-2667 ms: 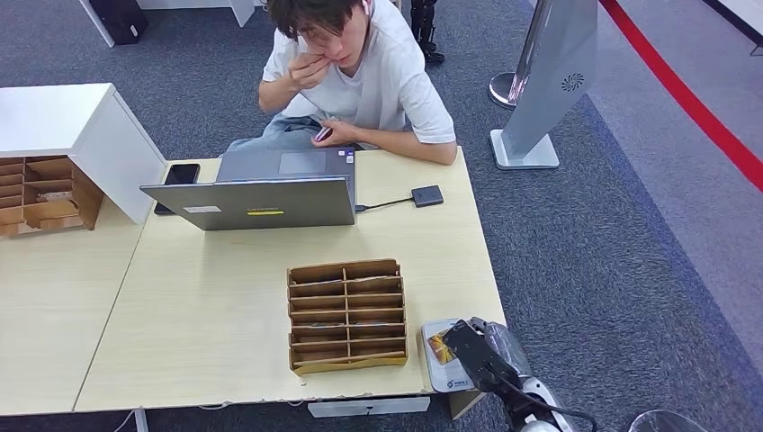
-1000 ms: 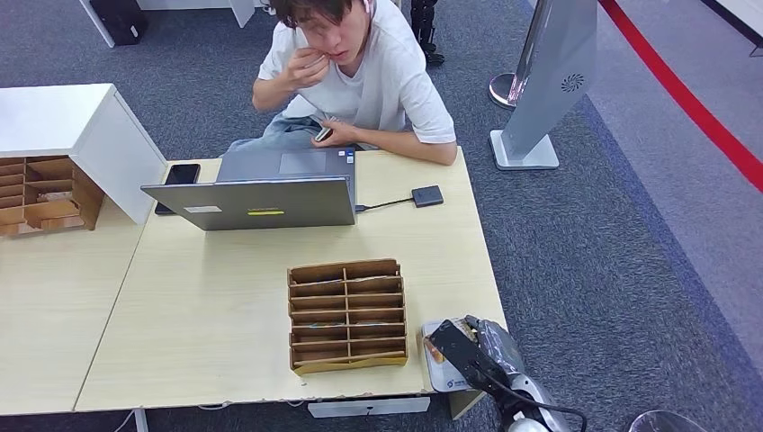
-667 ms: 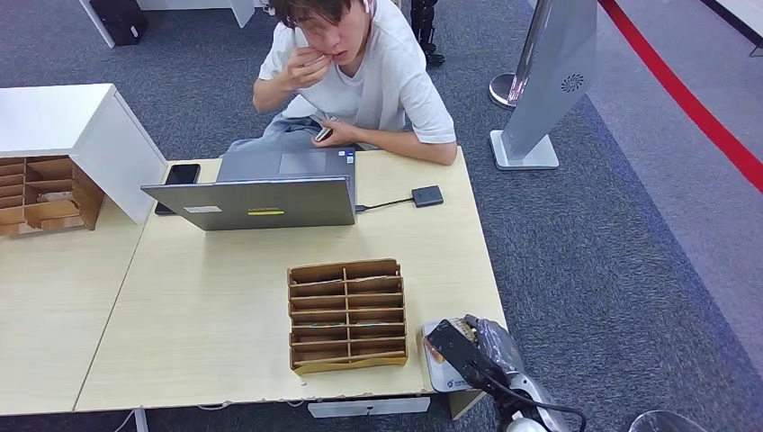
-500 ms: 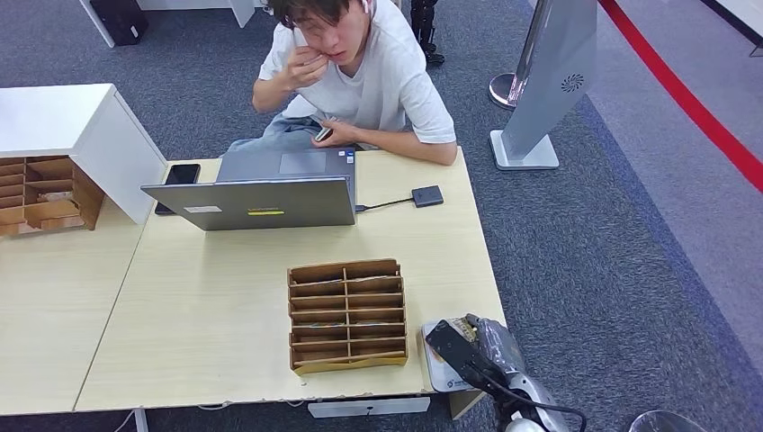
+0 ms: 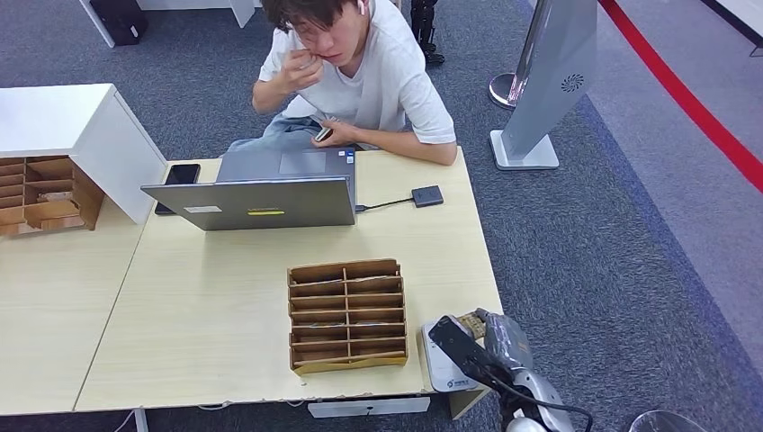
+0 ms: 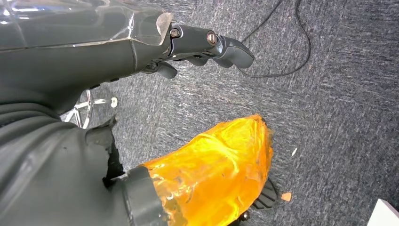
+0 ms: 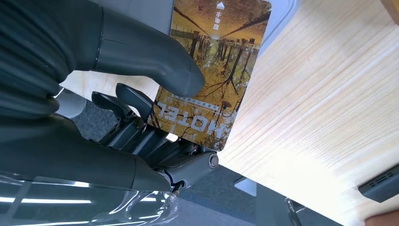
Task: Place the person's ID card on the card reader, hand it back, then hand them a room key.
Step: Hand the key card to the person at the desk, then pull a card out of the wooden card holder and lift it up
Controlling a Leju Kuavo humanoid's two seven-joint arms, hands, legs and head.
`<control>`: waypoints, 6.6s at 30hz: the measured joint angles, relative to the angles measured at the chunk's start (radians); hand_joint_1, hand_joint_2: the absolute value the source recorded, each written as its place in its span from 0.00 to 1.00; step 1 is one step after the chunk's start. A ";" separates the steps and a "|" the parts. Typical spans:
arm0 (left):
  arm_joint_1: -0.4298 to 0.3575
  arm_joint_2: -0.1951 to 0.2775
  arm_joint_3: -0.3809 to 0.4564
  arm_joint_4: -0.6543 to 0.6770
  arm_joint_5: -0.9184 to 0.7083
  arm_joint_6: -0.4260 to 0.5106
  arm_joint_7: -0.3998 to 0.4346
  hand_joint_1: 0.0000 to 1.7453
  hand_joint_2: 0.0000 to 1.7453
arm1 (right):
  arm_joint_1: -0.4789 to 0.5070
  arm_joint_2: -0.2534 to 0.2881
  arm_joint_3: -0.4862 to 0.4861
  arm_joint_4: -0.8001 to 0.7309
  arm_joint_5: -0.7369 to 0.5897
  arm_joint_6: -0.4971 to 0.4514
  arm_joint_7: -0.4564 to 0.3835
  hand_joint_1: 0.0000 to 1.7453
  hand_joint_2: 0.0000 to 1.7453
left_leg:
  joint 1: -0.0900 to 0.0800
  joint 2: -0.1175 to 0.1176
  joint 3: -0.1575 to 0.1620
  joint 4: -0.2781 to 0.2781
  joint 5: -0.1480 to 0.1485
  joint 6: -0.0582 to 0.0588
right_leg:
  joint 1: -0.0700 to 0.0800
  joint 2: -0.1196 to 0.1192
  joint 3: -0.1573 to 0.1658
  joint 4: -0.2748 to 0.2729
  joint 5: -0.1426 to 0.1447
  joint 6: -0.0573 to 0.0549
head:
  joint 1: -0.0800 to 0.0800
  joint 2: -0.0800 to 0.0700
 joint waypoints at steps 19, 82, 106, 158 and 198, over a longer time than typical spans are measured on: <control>0.000 -0.001 0.000 0.000 0.008 -0.002 0.003 0.00 0.00 | 0.007 0.012 -0.015 -0.021 0.046 -0.016 -0.001 1.00 1.00 | 0.000 0.000 0.000 0.000 0.000 0.000 | 0.000 0.000 0.000 0.000 0.000 0.000 | 0.000 0.000; 0.013 -0.044 0.025 -0.061 -0.018 -0.031 0.019 0.00 0.00 | 0.011 0.132 0.033 -0.410 0.607 -0.394 -0.264 1.00 1.00 | 0.000 0.000 -0.001 0.000 0.000 0.000 | 0.000 0.000 0.000 0.000 0.000 0.000 | 0.000 0.000; -0.004 -0.039 0.018 -0.061 -0.067 -0.039 0.030 0.00 0.00 | -0.188 0.163 0.160 -0.209 0.671 -0.275 -0.198 0.57 1.00 | 0.000 0.000 -0.001 0.000 0.000 0.000 | 0.000 0.000 0.000 0.000 0.000 0.000 | 0.000 0.000; -0.001 -0.033 0.015 -0.061 -0.033 -0.024 0.009 0.00 0.00 | -0.182 0.162 0.319 -0.210 0.327 -0.262 -0.341 0.00 0.00 | 0.000 0.000 -0.001 0.000 0.000 0.000 | 0.000 0.000 -0.001 0.000 0.000 0.000 | 0.000 0.000; 0.000 -0.033 0.016 -0.061 -0.035 -0.020 0.018 0.00 0.00 | -0.165 0.147 0.368 -0.094 0.470 -0.218 -0.262 0.00 1.00 | 0.000 0.000 -0.001 0.000 0.000 0.000 | 0.000 0.000 -0.001 0.000 0.000 0.000 | 0.000 0.000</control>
